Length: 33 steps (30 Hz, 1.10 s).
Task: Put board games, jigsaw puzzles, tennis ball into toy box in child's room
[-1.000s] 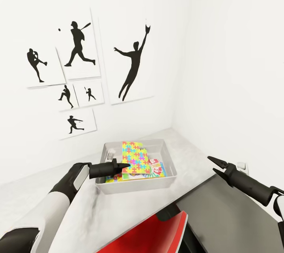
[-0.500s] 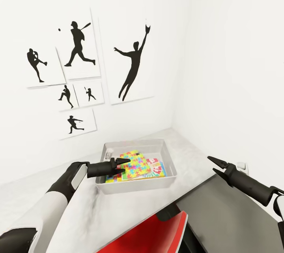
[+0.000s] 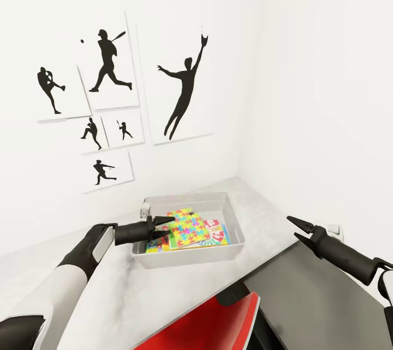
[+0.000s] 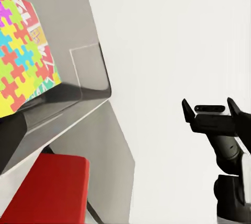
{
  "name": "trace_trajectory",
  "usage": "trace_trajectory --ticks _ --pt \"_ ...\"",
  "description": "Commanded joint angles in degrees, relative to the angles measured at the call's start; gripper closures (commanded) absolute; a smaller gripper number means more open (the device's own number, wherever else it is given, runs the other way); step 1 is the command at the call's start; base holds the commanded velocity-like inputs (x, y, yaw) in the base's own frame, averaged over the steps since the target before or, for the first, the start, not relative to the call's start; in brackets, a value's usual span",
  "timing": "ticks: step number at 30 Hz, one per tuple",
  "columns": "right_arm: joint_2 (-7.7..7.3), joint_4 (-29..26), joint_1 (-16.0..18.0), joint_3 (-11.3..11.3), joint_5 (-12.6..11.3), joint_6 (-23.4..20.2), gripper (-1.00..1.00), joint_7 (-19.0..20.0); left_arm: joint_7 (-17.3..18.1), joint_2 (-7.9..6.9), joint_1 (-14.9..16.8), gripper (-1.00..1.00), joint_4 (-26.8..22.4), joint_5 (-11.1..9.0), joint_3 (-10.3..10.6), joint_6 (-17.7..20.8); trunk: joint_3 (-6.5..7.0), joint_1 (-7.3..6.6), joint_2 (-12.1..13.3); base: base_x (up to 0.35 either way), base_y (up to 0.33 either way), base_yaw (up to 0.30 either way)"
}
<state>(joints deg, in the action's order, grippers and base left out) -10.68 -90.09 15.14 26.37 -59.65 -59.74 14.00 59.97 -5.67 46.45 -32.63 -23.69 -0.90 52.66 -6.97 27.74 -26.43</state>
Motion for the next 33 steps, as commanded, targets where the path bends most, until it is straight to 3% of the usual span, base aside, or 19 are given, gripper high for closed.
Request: trace_trajectory --ticks 1,7,9,14,20,26,33 --pt "0.05 0.0 0.1 0.1 0.6 -0.3 -1.00 0.6 0.5 -0.24 0.0 -1.00 0.0 0.0 -0.1 0.3 -0.12 0.03 -0.1 0.000 0.000 0.000" --pt "0.21 0.0 0.1 0.1 0.7 -0.3 -1.00 0.6 1.1 -0.90 0.0 -1.00 -0.1 0.0 -0.1 0.2 -0.12 0.03 -0.1 -0.055 0.100 0.000" --pt "0.22 0.0 0.1 0.1 0.7 -0.3 -1.00 0.6 3.1 -1.19 0.0 -1.00 -0.7 0.0 -0.1 0.2 -0.12 0.03 -0.1 -0.023 0.051 0.000" --pt "0.28 0.0 0.1 0.1 0.7 -0.3 -1.00 0.6 12.6 -3.21 -0.5 -1.00 -5.5 0.1 0.1 0.2 -0.12 0.03 -0.1 -0.006 0.012 0.000" --pt "0.31 0.0 0.1 0.0 0.7 -0.3 -1.00 0.6 18.5 -5.33 -1.0 -1.00 -9.0 0.0 0.1 0.2 -0.08 0.03 -0.1 -0.039 0.121 0.000" --pt "0.34 0.0 0.1 -0.1 0.7 -0.3 -1.00 0.6 23.5 -6.55 -1.1 -1.00 -9.5 0.1 0.1 -0.2 0.36 0.03 -0.1 -0.008 0.033 0.000" --pt "0.38 0.0 0.1 -0.1 0.8 -0.3 -1.00 0.6 25.6 -8.15 -1.2 -1.00 -9.6 0.1 0.1 -0.3 1.01 0.03 -0.1 -0.101 0.033 0.000"
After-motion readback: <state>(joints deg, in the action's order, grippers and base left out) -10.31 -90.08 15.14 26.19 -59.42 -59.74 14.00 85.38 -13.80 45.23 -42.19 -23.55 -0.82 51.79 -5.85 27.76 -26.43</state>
